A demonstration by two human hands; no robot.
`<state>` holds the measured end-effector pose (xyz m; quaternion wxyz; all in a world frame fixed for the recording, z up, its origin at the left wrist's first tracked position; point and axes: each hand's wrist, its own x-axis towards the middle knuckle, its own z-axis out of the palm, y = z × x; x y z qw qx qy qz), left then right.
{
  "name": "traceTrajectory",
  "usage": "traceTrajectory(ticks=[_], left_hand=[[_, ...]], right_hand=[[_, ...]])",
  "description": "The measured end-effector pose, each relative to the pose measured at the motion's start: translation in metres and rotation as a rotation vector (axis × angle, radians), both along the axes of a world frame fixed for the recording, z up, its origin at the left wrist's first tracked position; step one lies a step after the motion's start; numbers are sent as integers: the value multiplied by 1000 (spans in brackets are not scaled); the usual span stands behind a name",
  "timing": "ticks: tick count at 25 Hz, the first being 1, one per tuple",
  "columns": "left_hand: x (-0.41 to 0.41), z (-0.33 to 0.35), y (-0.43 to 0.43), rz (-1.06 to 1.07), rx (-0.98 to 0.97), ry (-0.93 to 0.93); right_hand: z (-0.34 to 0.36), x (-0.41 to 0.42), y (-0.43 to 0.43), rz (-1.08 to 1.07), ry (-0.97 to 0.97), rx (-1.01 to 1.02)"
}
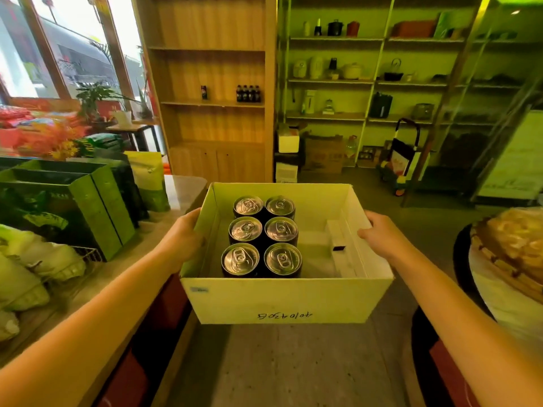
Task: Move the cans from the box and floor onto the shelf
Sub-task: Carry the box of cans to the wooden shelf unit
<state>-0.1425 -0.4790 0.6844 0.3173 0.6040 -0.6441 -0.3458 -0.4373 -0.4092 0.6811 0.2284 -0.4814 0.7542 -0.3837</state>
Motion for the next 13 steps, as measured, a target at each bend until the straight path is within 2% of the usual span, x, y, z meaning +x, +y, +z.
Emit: traceTrajectory(ticks=[13], left_hand=[[-85, 1, -378, -68, 10, 0]], right_hand=[[-5, -77, -358, -78, -22, -18]])
